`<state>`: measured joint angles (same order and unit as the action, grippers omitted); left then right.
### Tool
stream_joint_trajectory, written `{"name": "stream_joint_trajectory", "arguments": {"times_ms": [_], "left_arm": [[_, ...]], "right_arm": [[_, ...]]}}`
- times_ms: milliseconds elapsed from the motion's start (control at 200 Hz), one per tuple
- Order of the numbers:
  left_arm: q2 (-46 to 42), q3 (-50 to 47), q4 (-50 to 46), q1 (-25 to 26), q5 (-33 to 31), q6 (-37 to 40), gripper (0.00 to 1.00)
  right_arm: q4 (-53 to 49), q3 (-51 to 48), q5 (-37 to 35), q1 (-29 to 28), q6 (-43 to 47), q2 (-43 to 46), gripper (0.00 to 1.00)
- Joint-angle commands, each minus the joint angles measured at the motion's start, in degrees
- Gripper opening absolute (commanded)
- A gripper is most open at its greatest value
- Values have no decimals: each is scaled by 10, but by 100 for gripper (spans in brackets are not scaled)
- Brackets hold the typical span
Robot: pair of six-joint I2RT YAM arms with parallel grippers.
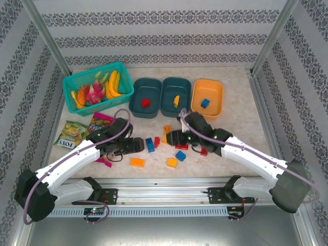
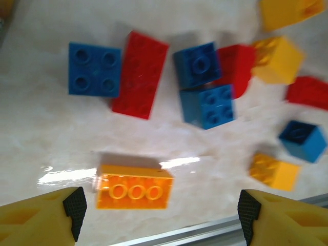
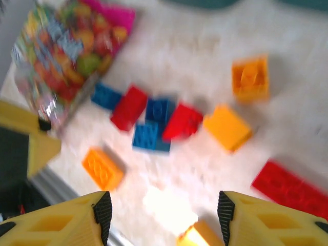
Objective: Sort the legos into containers by color
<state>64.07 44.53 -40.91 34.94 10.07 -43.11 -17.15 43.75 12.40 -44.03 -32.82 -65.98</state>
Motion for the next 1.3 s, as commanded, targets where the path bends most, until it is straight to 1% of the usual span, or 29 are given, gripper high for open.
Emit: {"name": "stream_joint_trajectory", "arguments": {"times_ms": [0,75,125,230,325,475,644,744,794,839,1144,1209,1299], "left_arm": [[21,-19,22,8,-11,62,80],[48,-24,44,8,-13,79,79],[67,-26,55,9,-18,90,75],[107,-29,81,8,-21,111,74],[137,-27,91,9,-33,127,70],[169,-19,95,9,-61,144,70],[208,-7,115,9,-67,155,68],[231,6,121,10,-75,162,65],[240,15,122,9,-80,166,60],[248,22,123,9,-82,168,59],[285,64,133,15,-69,170,58],[287,72,128,20,-71,167,60],[276,76,115,27,-88,152,63]], "right_arm": [[138,-64,37,-20,-29,47,60],[166,-91,37,-31,-28,55,62],[158,-94,31,-35,-28,56,63],[147,-92,25,-35,-34,58,63],[145,-90,16,-35,-37,61,63],[136,-77,9,-34,-38,59,63],[129,-67,12,-34,-39,52,63],[125,-62,14,-32,-39,48,63],[123,-61,16,-31,-39,48,63],[123,-60,17,-28,-40,47,63],[117,-63,24,-11,-51,49,63],[115,-63,24,-9,-51,51,63],[113,-65,24,-7,-51,50,63]]}}
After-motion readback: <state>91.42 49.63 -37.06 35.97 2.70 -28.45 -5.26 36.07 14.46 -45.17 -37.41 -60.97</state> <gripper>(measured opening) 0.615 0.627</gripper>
